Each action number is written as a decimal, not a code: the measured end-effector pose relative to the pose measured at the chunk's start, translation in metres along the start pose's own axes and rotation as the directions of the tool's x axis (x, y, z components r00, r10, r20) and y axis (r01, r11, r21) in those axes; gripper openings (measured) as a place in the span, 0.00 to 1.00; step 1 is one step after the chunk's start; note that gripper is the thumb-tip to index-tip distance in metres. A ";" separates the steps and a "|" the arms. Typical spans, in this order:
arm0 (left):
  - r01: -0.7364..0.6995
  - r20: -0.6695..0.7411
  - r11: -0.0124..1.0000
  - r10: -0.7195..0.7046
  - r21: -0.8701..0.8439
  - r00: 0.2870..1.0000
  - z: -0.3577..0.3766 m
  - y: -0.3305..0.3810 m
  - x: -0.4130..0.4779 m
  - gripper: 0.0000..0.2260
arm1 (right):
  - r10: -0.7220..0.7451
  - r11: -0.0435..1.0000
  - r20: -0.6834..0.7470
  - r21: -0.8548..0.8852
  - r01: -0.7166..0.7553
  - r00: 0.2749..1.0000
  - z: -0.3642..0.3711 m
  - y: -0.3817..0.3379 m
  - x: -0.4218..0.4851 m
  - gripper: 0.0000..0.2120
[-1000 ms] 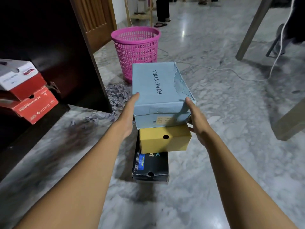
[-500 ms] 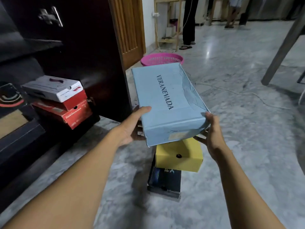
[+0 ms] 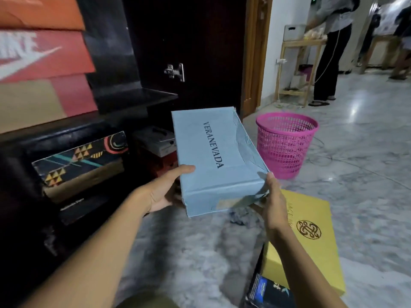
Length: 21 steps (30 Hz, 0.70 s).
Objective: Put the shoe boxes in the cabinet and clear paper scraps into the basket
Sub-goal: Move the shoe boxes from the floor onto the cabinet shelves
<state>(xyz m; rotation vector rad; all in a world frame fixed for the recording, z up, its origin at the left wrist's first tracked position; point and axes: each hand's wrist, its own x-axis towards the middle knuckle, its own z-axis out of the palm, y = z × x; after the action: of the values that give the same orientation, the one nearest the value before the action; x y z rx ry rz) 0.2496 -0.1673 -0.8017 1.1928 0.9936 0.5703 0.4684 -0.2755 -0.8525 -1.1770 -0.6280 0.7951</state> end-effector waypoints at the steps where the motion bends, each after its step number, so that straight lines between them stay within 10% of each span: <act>1: -0.017 -0.053 1.000 0.016 -0.016 0.998 -0.009 0.008 -0.002 0.35 | -0.006 1.000 0.038 -0.003 0.006 0.999 0.013 -0.004 0.006 0.14; 7: -0.178 -0.188 0.984 0.173 -0.014 0.967 -0.048 0.059 0.002 0.16 | 0.001 0.998 0.117 0.063 -0.009 0.993 0.091 -0.027 0.055 0.16; 14: -0.479 -0.284 0.855 0.518 0.200 0.807 -0.083 0.114 0.024 0.34 | 0.004 0.997 0.130 0.077 -0.014 0.991 0.189 -0.066 0.119 0.15; 21: -0.383 -0.366 0.920 0.386 0.085 0.847 -0.107 0.152 0.054 0.44 | -0.058 0.994 0.195 -0.077 0.075 0.979 0.240 -0.078 0.176 0.21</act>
<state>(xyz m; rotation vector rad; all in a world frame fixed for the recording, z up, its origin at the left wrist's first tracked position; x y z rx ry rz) 0.2021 -0.0235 -0.6809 1.3294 1.0811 1.1519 0.3988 -0.0130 -0.7079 -1.1570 -0.8635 0.8383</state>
